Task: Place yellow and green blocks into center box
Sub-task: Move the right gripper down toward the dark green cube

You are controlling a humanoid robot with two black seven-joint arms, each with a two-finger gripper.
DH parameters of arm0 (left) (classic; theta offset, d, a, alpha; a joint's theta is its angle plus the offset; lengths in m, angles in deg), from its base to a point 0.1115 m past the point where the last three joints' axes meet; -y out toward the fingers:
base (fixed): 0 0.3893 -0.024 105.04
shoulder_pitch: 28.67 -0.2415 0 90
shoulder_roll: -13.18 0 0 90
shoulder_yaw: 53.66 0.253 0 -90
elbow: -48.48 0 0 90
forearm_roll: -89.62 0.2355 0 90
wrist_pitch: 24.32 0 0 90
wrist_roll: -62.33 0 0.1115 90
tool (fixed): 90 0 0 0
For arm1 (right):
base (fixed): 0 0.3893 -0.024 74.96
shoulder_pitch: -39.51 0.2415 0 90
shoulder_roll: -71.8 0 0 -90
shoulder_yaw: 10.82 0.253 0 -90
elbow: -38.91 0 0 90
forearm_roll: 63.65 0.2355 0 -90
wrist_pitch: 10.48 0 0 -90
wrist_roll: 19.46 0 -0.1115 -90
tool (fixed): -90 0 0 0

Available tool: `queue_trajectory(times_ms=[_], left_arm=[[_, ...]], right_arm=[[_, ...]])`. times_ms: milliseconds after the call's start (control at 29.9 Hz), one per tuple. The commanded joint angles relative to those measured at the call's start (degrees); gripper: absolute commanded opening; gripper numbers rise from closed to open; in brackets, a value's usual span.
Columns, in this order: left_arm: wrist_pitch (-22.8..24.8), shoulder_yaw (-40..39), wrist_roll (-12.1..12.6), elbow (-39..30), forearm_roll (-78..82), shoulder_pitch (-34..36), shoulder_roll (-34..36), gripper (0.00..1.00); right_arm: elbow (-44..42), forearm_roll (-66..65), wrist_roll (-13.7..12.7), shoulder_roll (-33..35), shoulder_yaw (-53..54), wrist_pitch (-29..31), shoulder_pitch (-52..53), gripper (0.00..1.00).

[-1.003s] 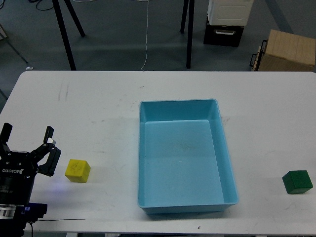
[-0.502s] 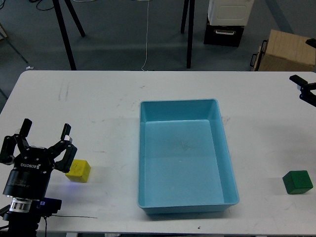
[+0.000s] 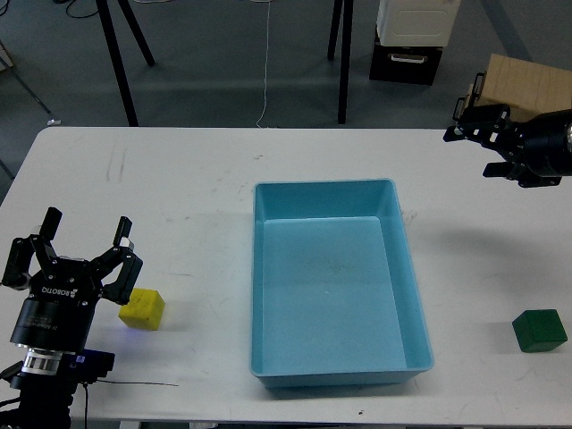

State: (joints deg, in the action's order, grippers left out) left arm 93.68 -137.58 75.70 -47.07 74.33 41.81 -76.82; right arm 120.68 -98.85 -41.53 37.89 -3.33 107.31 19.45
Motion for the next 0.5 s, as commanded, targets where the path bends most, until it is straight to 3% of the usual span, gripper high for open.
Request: queue_trajectory(times_ms=[0,201,468], left_arm=[[0.0,0.1,0.0,0.0,0.0,-0.2,0.0,1.00],[0.0,0.2,0.0,0.0,0.0,-0.2,0.0,1.00],[0.0,0.0,0.0,0.0,0.0,-0.7,0.0,1.00]], right_arm=[[5.8,-3.5,-0.3,5.7,-2.0,0.2,-0.4,1.00],[15.1,-12.5,-0.2,10.1,-5.6,0.2,-9.1,1.00],[15.0,-19.3,-0.2,9.3,-5.4,0.2,-13.8,1.00]])
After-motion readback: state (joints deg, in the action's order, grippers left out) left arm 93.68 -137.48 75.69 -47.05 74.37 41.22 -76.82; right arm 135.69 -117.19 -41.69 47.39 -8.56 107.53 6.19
